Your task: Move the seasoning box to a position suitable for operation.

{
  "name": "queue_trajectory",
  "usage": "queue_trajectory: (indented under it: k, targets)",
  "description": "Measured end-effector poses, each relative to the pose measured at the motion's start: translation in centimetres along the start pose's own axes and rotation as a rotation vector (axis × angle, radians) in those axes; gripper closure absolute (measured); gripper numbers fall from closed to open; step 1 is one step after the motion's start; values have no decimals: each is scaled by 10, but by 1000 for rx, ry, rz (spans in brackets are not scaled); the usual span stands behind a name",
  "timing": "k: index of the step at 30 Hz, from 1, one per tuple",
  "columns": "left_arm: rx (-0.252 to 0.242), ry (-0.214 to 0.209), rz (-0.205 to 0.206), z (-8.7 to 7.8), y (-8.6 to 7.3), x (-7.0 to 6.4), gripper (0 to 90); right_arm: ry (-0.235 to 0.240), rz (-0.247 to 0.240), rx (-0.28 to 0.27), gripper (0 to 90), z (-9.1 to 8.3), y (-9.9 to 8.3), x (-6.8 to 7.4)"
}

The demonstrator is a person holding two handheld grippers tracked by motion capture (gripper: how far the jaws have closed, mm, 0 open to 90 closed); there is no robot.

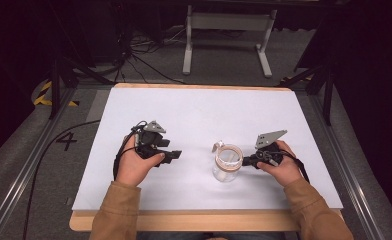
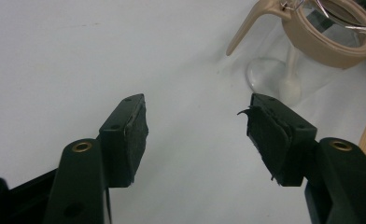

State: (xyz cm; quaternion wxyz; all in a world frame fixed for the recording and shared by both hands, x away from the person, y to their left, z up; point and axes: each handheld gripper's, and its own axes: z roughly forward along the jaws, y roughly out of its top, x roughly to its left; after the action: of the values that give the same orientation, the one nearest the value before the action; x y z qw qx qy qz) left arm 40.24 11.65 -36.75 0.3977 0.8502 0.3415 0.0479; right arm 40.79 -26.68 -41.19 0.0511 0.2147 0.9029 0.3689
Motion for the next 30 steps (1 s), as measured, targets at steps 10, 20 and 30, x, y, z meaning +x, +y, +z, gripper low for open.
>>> queue_trajectory:
  k: [10, 20, 30]
  targets:
    - [-18, -119, 75, 16, 11, -5, 629, 23, -54, 32, 900, -1, 3, 25]
    - [0, -136, 108, 29, 18, -7, 681, 56, -65, 40, 900, 0, 1, 36]
    - [3, -141, 198, 54, 29, -20, 775, 8, -36, 20, 900, -13, -8, 36]
